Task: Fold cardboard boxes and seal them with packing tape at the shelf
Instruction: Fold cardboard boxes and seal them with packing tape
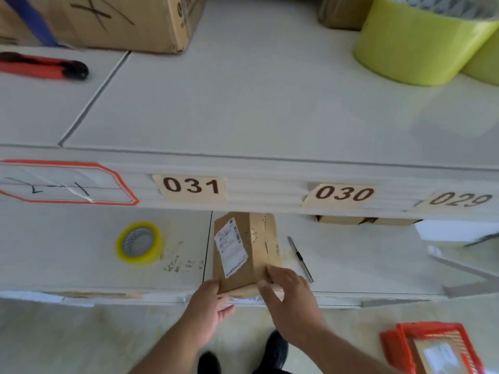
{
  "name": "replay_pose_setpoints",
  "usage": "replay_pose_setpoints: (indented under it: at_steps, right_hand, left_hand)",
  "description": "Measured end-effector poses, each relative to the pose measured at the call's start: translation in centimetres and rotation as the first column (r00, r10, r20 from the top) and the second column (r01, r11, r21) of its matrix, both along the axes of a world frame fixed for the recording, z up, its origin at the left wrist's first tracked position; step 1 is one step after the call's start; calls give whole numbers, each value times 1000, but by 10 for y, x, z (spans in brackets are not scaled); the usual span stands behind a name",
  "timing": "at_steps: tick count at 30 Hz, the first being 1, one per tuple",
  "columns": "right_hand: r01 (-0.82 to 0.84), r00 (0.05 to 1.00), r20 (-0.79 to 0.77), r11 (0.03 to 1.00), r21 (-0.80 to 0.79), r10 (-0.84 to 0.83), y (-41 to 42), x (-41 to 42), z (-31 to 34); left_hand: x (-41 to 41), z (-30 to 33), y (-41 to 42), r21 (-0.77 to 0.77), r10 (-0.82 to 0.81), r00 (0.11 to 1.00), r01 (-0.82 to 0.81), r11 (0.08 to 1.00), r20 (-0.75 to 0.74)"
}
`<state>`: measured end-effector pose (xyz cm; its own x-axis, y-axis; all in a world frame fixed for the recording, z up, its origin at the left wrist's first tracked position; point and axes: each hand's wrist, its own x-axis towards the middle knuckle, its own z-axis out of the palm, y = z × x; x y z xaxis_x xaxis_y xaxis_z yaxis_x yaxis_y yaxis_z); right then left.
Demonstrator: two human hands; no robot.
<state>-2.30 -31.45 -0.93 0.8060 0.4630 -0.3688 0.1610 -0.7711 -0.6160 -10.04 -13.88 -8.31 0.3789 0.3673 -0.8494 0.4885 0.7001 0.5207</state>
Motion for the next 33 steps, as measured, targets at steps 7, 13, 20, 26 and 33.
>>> replay_pose_setpoints:
  at_steps: [7, 13, 20, 26, 33]
  right_hand:
    - [-260, 929, 214, 943, -209, 303, 65, -42, -6]
    - [203, 962, 188, 979, 0, -200, 64, -46, -33]
    - [277, 940, -227, 958, 74, -255, 56, -48, -21]
    - [-101, 972, 195, 981, -166, 133, 56, -62, -4]
    - [-190, 966, 133, 957, -219, 222, 72, -59, -31]
  left_hand:
    - [-14, -9, 39, 418, -379, 872, 483, 769, -311]
    - [-24, 36, 41, 517, -564, 822, 518, 681, -80]
    - [-28, 25, 42, 431, -580, 815, 523, 735, 1]
    - [-30, 0, 46, 37, -369, 922, 367, 929, 115]
    - [-42, 12, 52, 240, -400, 914, 374, 896, 70]
